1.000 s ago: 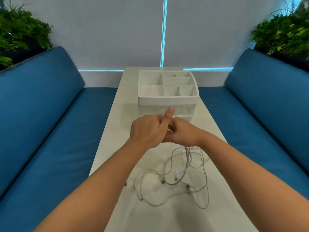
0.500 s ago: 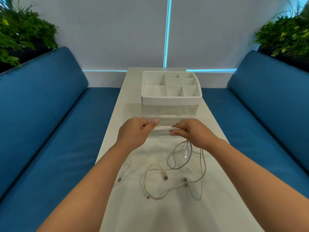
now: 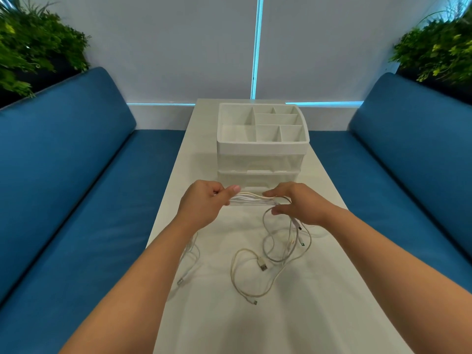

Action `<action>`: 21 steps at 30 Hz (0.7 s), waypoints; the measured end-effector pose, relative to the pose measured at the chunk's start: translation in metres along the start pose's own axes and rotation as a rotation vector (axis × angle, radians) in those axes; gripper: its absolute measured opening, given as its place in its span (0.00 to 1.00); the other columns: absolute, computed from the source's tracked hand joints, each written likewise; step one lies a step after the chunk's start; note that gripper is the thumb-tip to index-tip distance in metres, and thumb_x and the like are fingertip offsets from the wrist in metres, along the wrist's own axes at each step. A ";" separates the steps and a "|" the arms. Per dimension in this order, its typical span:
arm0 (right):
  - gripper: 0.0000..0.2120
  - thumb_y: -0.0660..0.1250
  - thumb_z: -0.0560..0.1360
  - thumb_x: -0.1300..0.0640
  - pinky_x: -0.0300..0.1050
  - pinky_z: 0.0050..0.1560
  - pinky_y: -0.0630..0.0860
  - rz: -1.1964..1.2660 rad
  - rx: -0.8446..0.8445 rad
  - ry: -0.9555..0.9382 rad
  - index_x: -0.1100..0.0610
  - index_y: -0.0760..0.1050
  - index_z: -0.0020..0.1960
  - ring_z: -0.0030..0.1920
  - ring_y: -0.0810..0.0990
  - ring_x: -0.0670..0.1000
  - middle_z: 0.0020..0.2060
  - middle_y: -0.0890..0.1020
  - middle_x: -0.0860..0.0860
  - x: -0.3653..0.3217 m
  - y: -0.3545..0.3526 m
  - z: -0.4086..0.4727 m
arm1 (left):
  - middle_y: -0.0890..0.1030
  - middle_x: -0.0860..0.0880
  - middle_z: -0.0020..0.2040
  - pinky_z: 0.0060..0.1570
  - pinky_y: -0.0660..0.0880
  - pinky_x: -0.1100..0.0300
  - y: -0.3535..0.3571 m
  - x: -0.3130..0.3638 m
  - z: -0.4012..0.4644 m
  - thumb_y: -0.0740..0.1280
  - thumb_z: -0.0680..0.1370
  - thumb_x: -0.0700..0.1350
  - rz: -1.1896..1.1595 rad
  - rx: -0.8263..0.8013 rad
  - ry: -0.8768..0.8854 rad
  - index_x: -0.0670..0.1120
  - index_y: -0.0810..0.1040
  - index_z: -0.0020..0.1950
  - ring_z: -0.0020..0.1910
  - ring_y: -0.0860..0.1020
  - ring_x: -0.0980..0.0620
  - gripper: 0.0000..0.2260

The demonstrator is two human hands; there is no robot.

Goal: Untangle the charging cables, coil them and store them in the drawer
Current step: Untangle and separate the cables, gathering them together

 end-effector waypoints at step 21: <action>0.17 0.72 0.70 0.73 0.44 0.54 0.79 0.626 -0.382 0.130 0.61 0.80 0.57 0.50 0.83 0.52 0.49 0.86 0.56 0.001 0.020 -0.023 | 0.80 0.51 0.31 0.33 0.67 0.60 -0.017 -0.018 -0.001 0.69 0.76 0.59 -0.089 0.085 -0.077 0.50 0.69 0.21 0.23 0.67 0.59 0.26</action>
Point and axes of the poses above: each hand's wrist, its own z-axis towards the middle knuckle, its own y-axis out of the palm, x = y × z, the point moved 8 cm from there along z, towards the middle knuckle
